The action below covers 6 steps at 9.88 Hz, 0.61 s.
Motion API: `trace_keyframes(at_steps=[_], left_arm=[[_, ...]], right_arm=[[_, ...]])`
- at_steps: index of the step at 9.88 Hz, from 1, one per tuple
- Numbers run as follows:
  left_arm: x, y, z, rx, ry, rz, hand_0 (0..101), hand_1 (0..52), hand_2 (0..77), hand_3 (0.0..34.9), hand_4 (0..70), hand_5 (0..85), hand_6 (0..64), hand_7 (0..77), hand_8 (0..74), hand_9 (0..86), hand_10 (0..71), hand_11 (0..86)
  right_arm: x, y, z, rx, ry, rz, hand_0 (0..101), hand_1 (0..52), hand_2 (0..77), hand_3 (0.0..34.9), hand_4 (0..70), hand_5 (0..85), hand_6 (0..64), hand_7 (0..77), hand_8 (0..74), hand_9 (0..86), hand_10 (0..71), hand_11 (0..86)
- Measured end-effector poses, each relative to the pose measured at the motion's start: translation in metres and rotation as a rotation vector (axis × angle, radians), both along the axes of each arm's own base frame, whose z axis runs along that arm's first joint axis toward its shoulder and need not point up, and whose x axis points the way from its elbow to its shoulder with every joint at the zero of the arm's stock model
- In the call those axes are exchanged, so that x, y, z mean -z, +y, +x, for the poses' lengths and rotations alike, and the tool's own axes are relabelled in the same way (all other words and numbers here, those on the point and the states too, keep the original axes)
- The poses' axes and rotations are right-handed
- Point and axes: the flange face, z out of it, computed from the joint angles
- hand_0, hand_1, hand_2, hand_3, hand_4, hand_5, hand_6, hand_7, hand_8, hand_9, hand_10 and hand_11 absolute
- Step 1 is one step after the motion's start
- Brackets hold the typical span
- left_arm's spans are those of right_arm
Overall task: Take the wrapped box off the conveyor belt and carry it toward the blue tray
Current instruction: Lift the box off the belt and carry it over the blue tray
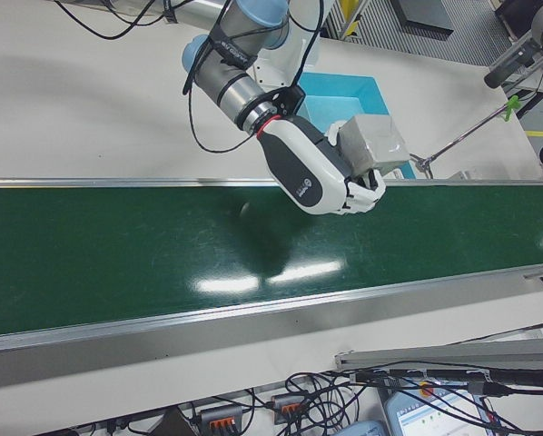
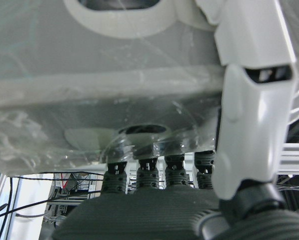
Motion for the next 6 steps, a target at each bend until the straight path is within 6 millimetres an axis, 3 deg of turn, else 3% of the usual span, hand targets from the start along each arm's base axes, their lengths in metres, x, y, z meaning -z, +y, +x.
trace_keyframes(at_steps=[1,2,3,4,5,6], left_arm=[[0.0,0.0,0.0,0.0,0.0,0.0,0,0.0,0.5,0.0,0.0,1.1,0.0,0.0,0.0,0.0,0.0,0.0],[0.0,0.0,0.0,0.0,0.0,0.0,0,0.0,0.5,0.0,0.0,1.1,0.0,0.0,0.0,0.0,0.5,0.0],[0.0,0.0,0.0,0.0,0.0,0.0,0,0.0,0.5,0.0,0.0,1.1,0.5,0.0,0.0,0.0,0.5,0.0],[0.0,0.0,0.0,0.0,0.0,0.0,0,0.0,0.5,0.0,0.0,1.1,0.5,0.0,0.0,0.0,0.5,0.0],[0.0,0.0,0.0,0.0,0.0,0.0,0,0.0,0.5,0.0,0.0,1.1,0.0,0.0,0.0,0.0,0.5,0.0],[0.0,0.0,0.0,0.0,0.0,0.0,0,0.0,0.5,0.0,0.0,1.1,0.0,0.0,0.0,0.0,0.0,0.0]], right_arm=[[0.011,0.014,-0.004,0.018,-0.01,0.013,52,0.5,34.9,5.0,31.1,61.1,31.1,63.8,46.4,49.1,43.6,42.5],[0.016,0.026,-0.018,0.045,-0.013,0.02,48,0.0,36.0,1.9,31.1,61.1,32.2,70.4,48.5,52.4,47.5,45.3],[0.02,0.04,-0.037,0.074,-0.008,0.028,48,0.0,38.7,1.6,31.1,61.1,36.5,70.4,50.2,60.5,50.2,49.1],[0.023,0.055,-0.059,0.093,-0.002,0.032,48,0.0,38.7,1.6,31.1,61.1,36.5,70.4,50.2,60.5,50.2,49.1],[0.023,0.072,-0.083,0.111,0.007,0.032,47,0.0,38.7,1.2,27.8,69.8,37.1,69.8,50.7,63.8,51.3,51.3],[0.022,0.091,-0.108,0.132,0.018,0.032,47,0.0,38.7,0.4,28.4,69.8,42.5,69.3,58.9,70.4,56.7,62.7]])
